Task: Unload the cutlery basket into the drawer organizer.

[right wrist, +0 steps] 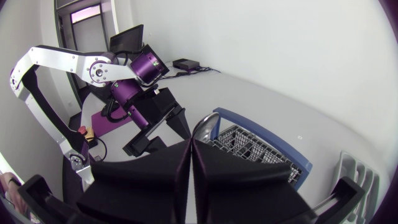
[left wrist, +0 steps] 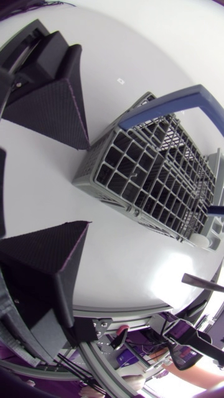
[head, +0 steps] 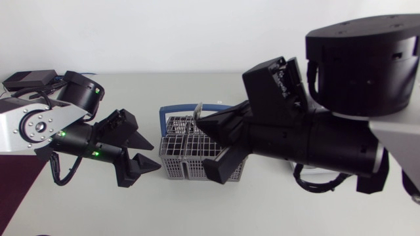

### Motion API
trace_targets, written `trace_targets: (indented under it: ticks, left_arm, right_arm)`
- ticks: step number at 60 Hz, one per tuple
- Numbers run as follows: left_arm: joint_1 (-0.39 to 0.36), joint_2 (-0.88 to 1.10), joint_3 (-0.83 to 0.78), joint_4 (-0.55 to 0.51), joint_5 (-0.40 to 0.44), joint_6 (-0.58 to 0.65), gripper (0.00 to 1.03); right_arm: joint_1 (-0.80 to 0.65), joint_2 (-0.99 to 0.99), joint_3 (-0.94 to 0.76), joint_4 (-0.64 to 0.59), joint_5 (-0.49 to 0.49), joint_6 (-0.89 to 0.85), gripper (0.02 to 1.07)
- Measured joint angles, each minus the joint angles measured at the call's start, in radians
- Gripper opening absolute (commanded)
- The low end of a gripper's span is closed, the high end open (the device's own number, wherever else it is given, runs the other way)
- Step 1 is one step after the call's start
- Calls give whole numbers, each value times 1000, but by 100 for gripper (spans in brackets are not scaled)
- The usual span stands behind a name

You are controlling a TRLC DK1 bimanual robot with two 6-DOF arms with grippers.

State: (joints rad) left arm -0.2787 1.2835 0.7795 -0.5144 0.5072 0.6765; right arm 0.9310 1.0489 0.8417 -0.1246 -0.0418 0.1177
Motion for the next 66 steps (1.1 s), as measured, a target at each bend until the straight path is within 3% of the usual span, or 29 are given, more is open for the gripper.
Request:
trace_targets:
  ticks: [28,66]
  left_arm:
    - [-73,0,8,-3,-41,-40,98]
    - [-130,-5,14,-3,-64,-56,98]
  right_arm:
    - [-118,-191,-47,-143,-85,-53,8]
    - [-502,-463,-131,-325,-313,-128,8]
